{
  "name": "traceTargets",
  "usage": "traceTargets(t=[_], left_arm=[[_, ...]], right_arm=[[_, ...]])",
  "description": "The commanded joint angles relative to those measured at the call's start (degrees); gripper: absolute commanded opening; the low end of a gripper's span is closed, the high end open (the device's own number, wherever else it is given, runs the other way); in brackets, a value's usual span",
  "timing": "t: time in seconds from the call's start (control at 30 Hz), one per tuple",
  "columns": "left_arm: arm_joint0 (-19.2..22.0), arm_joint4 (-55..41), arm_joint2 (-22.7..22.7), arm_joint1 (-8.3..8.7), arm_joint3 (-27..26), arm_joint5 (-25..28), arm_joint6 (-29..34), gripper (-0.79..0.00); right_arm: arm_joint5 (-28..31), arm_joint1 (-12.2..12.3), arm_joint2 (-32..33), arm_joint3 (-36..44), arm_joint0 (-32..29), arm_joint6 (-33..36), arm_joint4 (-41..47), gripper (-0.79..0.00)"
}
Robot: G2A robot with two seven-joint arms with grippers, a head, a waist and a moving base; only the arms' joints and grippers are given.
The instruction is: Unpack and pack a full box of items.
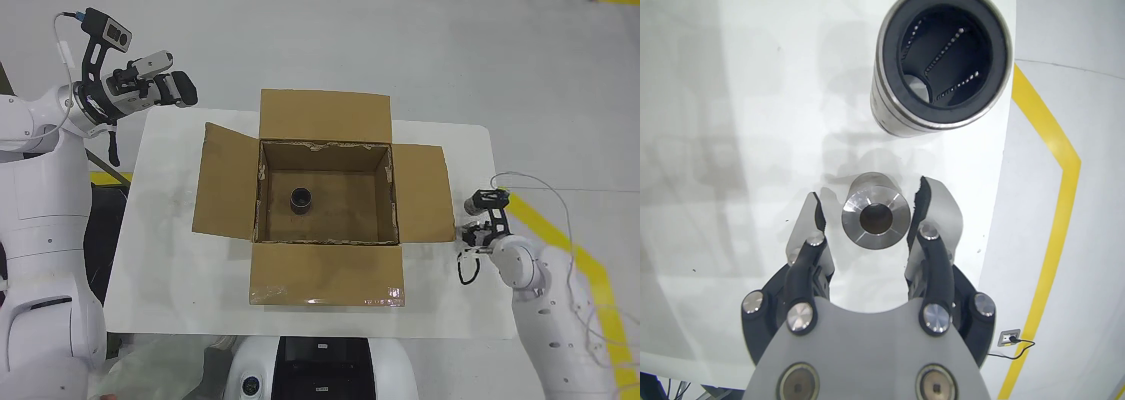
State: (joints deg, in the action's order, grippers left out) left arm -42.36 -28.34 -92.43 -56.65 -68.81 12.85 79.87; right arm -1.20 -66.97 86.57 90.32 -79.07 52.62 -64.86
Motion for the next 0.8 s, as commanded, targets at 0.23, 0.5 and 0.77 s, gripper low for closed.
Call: traceTargets(t=[0.23, 0.5, 0.77], left_arm=[[0.0, 0.0, 0.0, 0.0, 0.0, 0.0, 0.0, 0.0], [0.0, 0.0, 0.0, 0.0, 0.0, 0.0, 0.0, 0.0], [0.0, 0.0, 0.0, 0.0, 0.0, 0.0, 0.0, 0.0]], right_arm=[[-1.53, 0.31, 3.31, 7.36, -3.59, -3.88, 0.38, -0.219], [-1.49, 0.64, 6.15, 14.29, -7.43, -5.98, -0.82, -0.212], [-1.51, 0.81, 7.21, 19.71, -8.05, -7.26, -3.47, -0.215]])
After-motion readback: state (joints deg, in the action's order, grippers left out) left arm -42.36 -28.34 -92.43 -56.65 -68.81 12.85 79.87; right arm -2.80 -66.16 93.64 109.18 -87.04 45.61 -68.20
